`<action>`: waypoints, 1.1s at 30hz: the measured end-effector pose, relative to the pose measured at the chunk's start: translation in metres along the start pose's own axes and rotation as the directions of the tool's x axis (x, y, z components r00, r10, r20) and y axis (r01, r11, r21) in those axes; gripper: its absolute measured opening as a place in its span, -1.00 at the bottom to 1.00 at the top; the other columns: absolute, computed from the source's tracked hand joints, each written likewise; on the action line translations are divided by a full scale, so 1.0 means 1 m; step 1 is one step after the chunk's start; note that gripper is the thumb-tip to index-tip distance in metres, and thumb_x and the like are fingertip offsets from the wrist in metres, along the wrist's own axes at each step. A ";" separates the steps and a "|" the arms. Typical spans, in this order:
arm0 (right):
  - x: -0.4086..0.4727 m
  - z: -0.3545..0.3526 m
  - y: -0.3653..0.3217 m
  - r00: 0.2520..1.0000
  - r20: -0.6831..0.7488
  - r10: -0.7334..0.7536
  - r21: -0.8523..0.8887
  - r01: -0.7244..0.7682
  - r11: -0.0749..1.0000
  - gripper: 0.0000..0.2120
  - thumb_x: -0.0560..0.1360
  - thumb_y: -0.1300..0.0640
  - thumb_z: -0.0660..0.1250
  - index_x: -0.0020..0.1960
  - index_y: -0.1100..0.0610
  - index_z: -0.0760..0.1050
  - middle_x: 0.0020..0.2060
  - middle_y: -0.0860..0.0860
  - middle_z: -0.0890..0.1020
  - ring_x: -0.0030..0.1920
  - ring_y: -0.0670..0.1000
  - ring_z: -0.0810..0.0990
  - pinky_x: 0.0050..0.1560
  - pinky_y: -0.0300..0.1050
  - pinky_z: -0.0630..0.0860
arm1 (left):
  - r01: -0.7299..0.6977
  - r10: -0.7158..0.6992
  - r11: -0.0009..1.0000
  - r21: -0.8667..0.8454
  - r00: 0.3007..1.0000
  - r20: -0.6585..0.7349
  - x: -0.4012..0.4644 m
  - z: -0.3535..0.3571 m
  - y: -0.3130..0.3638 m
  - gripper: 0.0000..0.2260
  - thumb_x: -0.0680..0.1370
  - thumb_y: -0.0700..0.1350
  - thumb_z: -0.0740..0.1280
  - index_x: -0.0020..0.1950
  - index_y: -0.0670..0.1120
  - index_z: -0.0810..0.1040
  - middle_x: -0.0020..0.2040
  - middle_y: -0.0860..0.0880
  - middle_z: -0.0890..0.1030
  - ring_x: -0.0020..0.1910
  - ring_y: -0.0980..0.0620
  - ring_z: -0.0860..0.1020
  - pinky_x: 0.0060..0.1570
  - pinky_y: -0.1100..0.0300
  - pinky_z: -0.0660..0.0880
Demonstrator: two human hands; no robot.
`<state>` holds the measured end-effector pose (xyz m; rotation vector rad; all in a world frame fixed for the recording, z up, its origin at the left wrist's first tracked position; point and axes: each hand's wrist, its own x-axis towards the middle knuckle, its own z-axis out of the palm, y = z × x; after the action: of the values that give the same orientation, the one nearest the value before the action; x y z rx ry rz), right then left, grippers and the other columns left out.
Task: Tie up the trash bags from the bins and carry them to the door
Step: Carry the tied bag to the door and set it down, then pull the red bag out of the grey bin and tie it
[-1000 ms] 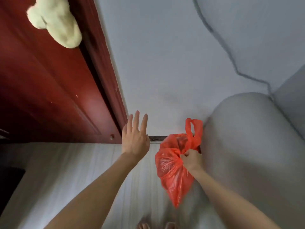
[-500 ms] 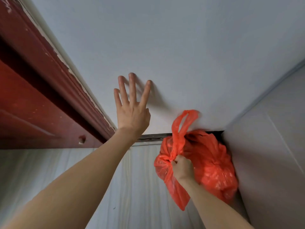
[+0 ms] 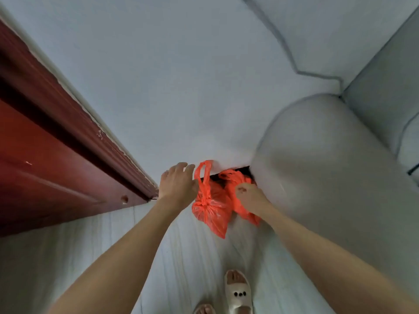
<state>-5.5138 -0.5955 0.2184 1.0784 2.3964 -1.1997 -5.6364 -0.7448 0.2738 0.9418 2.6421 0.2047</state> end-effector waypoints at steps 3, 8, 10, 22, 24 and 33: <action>-0.109 -0.076 -0.016 0.990 -0.130 0.047 0.085 -0.036 0.996 -0.75 0.52 0.21 0.21 0.15 0.19 0.54 0.16 0.15 0.60 0.16 0.14 0.54 0.18 -0.11 0.39 | -0.132 0.129 0.984 -0.122 0.991 -0.031 -0.060 -0.062 0.063 -0.61 0.57 -0.05 0.16 0.40 -0.06 0.31 0.34 -0.10 0.43 0.31 -0.12 0.39 0.26 0.01 0.31; -0.289 -0.170 0.002 0.957 -0.273 0.099 0.175 -0.052 0.983 -0.76 0.54 0.18 0.20 0.16 0.19 0.52 0.08 0.11 0.63 0.12 0.08 0.58 0.06 -0.21 0.40 | -0.352 0.332 0.861 -0.368 0.936 -0.118 -0.164 -0.116 0.170 -0.66 0.54 -0.10 0.24 0.31 -0.11 0.45 0.23 -0.12 0.53 0.20 -0.12 0.49 0.20 0.05 0.38; -0.369 -0.189 0.027 0.919 -0.347 0.186 0.237 -0.106 0.966 -0.78 0.54 0.14 0.21 0.12 0.14 0.54 0.02 0.08 0.65 0.07 0.05 0.60 0.07 -0.14 0.45 | -0.436 0.433 0.810 -0.392 0.896 -0.102 -0.210 -0.114 0.218 -0.64 0.52 -0.04 0.23 0.29 -0.12 0.46 0.23 -0.12 0.54 0.20 -0.13 0.49 0.22 0.06 0.37; -0.865 -0.097 0.225 0.341 -0.508 0.791 0.730 -0.317 0.606 -0.76 0.54 0.18 0.15 0.09 0.17 0.55 0.09 0.11 0.62 0.09 0.10 0.56 0.12 -0.09 0.45 | -0.875 0.950 0.278 -0.397 0.189 0.250 -0.618 -0.005 0.472 -0.66 0.54 -0.03 0.25 0.30 -0.06 0.44 0.27 -0.07 0.50 0.27 -0.06 0.44 0.25 0.03 0.39; -0.965 -0.046 0.254 0.191 -0.444 0.875 0.815 -0.318 0.483 -0.72 0.55 0.22 0.11 0.16 0.19 0.52 0.17 0.13 0.58 0.16 0.14 0.53 0.20 -0.06 0.42 | -0.891 0.959 0.143 -0.431 0.016 0.284 -0.727 0.033 0.501 -0.66 0.53 -0.05 0.26 0.29 -0.09 0.45 0.27 -0.10 0.51 0.27 -0.08 0.45 0.24 0.03 0.39; -1.193 0.076 0.373 -0.208 -0.131 0.969 0.990 -0.073 0.118 -0.67 0.52 0.33 0.08 0.18 0.22 0.52 0.21 0.17 0.56 0.20 0.18 0.52 0.25 -0.04 0.38 | -0.847 0.757 -0.269 -0.458 -0.481 0.443 -1.023 0.143 0.591 -0.66 0.55 -0.04 0.21 0.32 -0.08 0.40 0.29 -0.08 0.48 0.30 -0.07 0.43 0.25 0.01 0.39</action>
<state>-4.4273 -1.1134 0.5641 3.6504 0.4579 -1.0148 -4.4932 -0.9356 0.5453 2.4750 0.4129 -0.0157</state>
